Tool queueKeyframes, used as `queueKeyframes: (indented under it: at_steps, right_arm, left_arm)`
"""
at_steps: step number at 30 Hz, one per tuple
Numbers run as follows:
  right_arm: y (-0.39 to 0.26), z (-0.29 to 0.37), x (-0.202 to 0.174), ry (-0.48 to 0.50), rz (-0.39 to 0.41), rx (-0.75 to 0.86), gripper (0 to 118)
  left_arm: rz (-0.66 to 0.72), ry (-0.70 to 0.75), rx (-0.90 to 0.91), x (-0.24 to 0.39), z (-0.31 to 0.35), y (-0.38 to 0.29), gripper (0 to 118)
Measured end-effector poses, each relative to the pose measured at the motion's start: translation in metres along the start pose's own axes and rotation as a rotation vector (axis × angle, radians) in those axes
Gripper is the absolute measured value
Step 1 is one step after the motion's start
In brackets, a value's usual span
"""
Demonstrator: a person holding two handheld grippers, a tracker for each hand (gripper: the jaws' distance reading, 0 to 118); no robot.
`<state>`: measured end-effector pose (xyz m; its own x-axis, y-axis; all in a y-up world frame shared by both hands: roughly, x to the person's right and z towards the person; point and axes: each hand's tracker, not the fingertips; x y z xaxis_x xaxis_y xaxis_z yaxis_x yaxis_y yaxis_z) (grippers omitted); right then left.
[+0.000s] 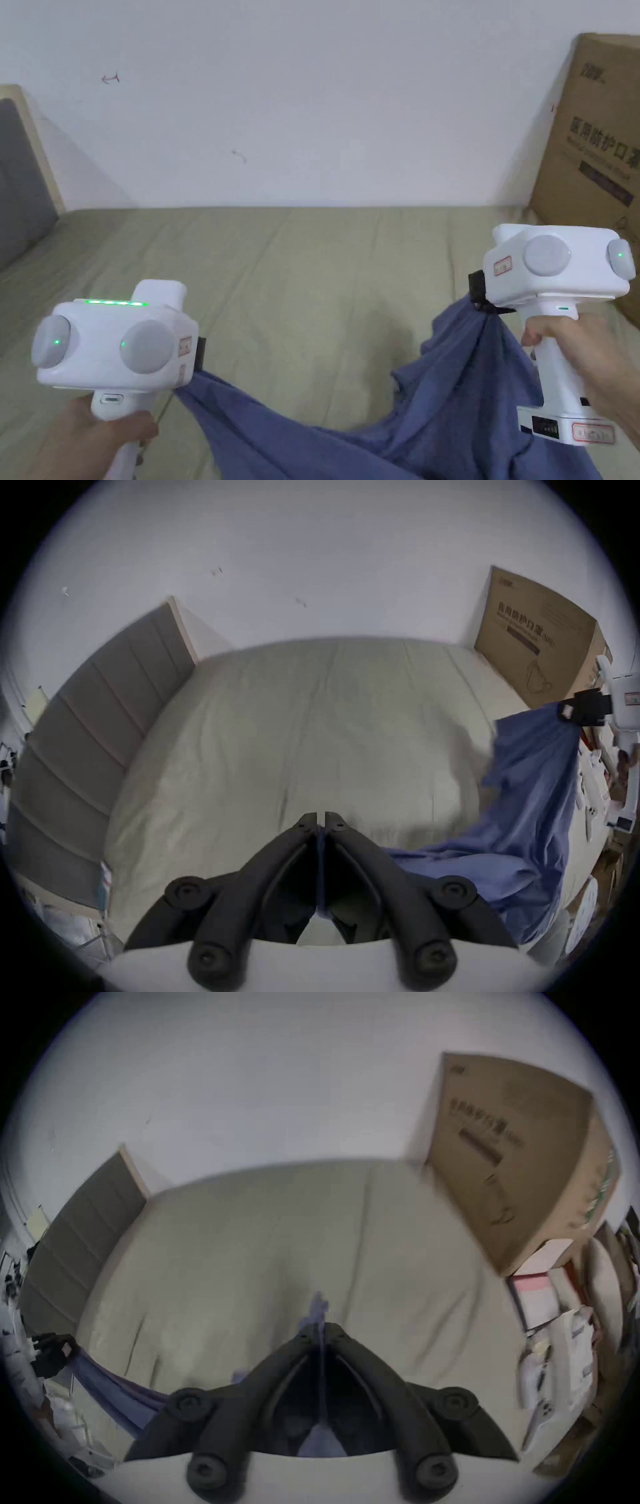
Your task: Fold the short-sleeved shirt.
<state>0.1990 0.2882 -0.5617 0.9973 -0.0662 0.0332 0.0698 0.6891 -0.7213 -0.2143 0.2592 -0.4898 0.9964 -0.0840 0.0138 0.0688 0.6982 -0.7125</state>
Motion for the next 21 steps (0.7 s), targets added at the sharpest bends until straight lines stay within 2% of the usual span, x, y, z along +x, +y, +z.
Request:
queueKeyframes:
  at_steps: [8, 11, 12, 14, 21]
  right_arm:
    - [0.056, 0.148, 0.084, -0.093, -0.16, 0.232, 1]
    - [0.06, 0.186, 0.104, -0.02, -0.232, 0.266, 1]
    - [0.06, 0.197, 0.107, -0.004, -0.232, 0.284, 1]
    - [0.061, 0.209, 0.107, -0.051, -0.213, 0.301, 1]
    - [0.082, 0.228, 0.098, -0.061, -0.202, 0.344, 1]
  left_arm:
    - [-0.008, 0.112, 0.204, -0.02, 0.098, 0.052, 2]
    - [0.006, 0.127, 0.257, -0.023, 0.127, 0.06, 2]
    - [0.005, 0.125, 0.265, -0.023, 0.137, 0.063, 2]
    - [0.008, 0.12, 0.3, -0.022, 0.151, 0.068, 2]
    - [0.021, 0.17, 0.368, -0.018, 0.179, 0.11, 2]
